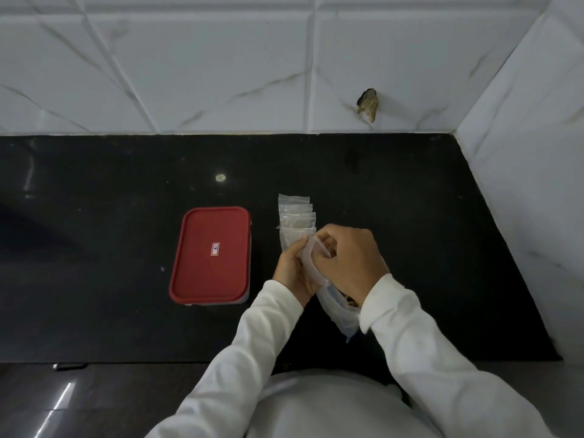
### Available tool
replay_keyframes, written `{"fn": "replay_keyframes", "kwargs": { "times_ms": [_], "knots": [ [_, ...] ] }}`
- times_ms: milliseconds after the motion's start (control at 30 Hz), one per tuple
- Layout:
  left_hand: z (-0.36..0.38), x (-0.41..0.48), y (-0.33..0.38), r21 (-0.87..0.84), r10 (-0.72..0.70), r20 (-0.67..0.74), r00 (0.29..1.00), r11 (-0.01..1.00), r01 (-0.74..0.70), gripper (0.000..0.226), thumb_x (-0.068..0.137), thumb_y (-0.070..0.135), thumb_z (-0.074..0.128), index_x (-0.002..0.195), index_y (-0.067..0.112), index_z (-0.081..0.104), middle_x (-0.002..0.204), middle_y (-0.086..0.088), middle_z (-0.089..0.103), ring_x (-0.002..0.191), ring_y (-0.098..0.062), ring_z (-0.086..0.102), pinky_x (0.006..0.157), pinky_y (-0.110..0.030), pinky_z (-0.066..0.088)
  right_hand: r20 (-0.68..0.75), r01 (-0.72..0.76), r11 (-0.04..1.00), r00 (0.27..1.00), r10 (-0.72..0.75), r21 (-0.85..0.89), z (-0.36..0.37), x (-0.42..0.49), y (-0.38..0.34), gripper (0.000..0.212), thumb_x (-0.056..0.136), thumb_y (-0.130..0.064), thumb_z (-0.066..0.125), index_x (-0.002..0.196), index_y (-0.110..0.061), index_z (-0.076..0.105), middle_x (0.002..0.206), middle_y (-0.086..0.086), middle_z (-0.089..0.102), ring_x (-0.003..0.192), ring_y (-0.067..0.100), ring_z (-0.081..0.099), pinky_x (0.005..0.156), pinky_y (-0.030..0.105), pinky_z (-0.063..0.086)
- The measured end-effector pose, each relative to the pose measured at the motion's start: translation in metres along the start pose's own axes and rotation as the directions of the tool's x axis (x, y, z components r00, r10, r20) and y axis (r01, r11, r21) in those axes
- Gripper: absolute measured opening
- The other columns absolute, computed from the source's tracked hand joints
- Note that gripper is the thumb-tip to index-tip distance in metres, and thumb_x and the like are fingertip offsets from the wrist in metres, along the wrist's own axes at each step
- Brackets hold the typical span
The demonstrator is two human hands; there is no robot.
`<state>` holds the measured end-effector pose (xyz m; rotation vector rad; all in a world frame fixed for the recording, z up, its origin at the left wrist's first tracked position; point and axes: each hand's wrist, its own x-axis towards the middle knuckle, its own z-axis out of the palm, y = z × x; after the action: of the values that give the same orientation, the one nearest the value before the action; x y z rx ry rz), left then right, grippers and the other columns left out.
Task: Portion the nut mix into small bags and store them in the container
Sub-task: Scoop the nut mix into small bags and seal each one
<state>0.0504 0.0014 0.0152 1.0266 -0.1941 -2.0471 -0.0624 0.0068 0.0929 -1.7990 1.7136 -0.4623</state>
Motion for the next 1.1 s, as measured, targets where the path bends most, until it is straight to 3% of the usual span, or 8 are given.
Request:
{"fn": "replay_keyframes", "kwargs": {
  "times_ms": [233,367,500,667,800,900,967,1100],
  "knots": [
    [-0.005,-0.003,0.001,-0.08,-0.023,-0.036,0.999,0.997,0.02,0.03,0.093,0.023,0.053,0.085,0.008,0.078,0.087,-0.009,0.073,0.074,-0.019,0.071,0.063,-0.028,0.058,-0.026,0.018,0.967,1.0,-0.012,0.256,-0.021,-0.004,0.003,0.02,0.084,-0.037,0.071,0.101,-0.026,0.07,0.09,-0.015,0.07,0.084,-0.005,0.065,0.076,0.017,0.055],
    [-0.014,-0.003,0.004,-0.121,-0.095,-0.13,0.987,0.989,0.079,0.02,0.085,0.024,0.064,0.094,0.01,0.075,0.089,-0.009,0.072,0.079,-0.02,0.069,0.064,-0.029,0.058,-0.073,-0.02,0.932,0.996,0.05,0.362,-0.044,-0.007,0.025,0.014,0.088,-0.036,0.066,0.1,-0.029,0.069,0.092,-0.015,0.07,0.084,-0.005,0.066,0.072,0.018,0.054],
    [-0.017,-0.003,0.004,-0.178,-0.104,-0.099,0.99,0.98,0.086,0.022,0.082,0.023,0.065,0.098,0.009,0.071,0.08,-0.008,0.071,0.07,-0.017,0.069,0.054,-0.025,0.057,-0.073,-0.056,0.983,0.995,0.07,0.173,-0.042,-0.015,0.062,0.012,0.091,-0.029,0.062,0.102,-0.026,0.067,0.089,-0.014,0.067,0.082,-0.007,0.063,0.068,0.01,0.05],
    [-0.022,0.002,-0.001,-0.244,-0.127,-0.067,0.99,0.964,0.107,0.023,0.068,0.031,0.067,0.083,0.014,0.061,0.075,0.001,0.057,0.054,-0.012,0.062,0.041,-0.022,0.051,-0.037,-0.125,0.987,0.992,0.121,-0.098,-0.001,-0.023,0.102,0.014,0.09,-0.034,0.063,0.098,-0.024,0.068,0.085,-0.011,0.065,0.078,0.003,0.063,0.073,0.029,0.058],
    [-0.027,0.005,-0.006,-0.273,-0.172,-0.07,0.983,0.951,0.147,0.024,0.069,0.037,0.064,0.08,0.017,0.063,0.068,0.003,0.059,0.05,-0.011,0.062,0.039,-0.021,0.05,0.05,-0.157,0.949,0.983,0.176,-0.274,0.024,-0.019,0.11,0.02,0.092,-0.044,0.055,0.103,-0.029,0.062,0.096,-0.006,0.06,0.091,0.012,0.06,0.076,0.031,0.054],
    [-0.03,0.006,-0.011,-0.279,-0.225,-0.052,0.973,0.939,0.202,0.019,0.082,0.035,0.061,0.076,0.018,0.064,0.063,0.003,0.061,0.05,-0.011,0.062,0.039,-0.022,0.05,0.071,-0.214,0.923,0.966,0.249,-0.32,0.034,-0.014,0.112,0.025,0.094,-0.042,0.054,0.115,-0.03,0.056,0.106,-0.004,0.059,0.099,0.015,0.058,0.08,0.033,0.053],
    [-0.033,0.008,-0.015,-0.279,-0.262,-0.065,0.963,0.931,0.235,0.033,0.091,0.037,0.057,0.069,0.016,0.066,0.061,0.002,0.063,0.051,-0.013,0.063,0.04,-0.022,0.051,0.074,-0.26,0.923,0.954,0.291,-0.284,0.036,-0.012,0.114,0.027,0.093,-0.039,0.057,0.119,-0.03,0.055,0.108,-0.004,0.06,0.103,0.017,0.057,0.082,0.035,0.052],
    [-0.034,0.007,-0.024,-0.287,-0.303,-0.098,0.948,0.921,0.265,0.039,0.093,0.039,0.055,0.066,0.014,0.068,0.063,0.0,0.065,0.052,-0.015,0.065,0.04,-0.024,0.051,0.022,-0.201,0.961,0.978,0.209,-0.19,0.036,-0.015,0.118,0.02,0.091,-0.033,0.061,0.111,-0.034,0.062,0.095,-0.01,0.061,0.101,0.016,0.052,0.077,0.029,0.048]
  ]
}}
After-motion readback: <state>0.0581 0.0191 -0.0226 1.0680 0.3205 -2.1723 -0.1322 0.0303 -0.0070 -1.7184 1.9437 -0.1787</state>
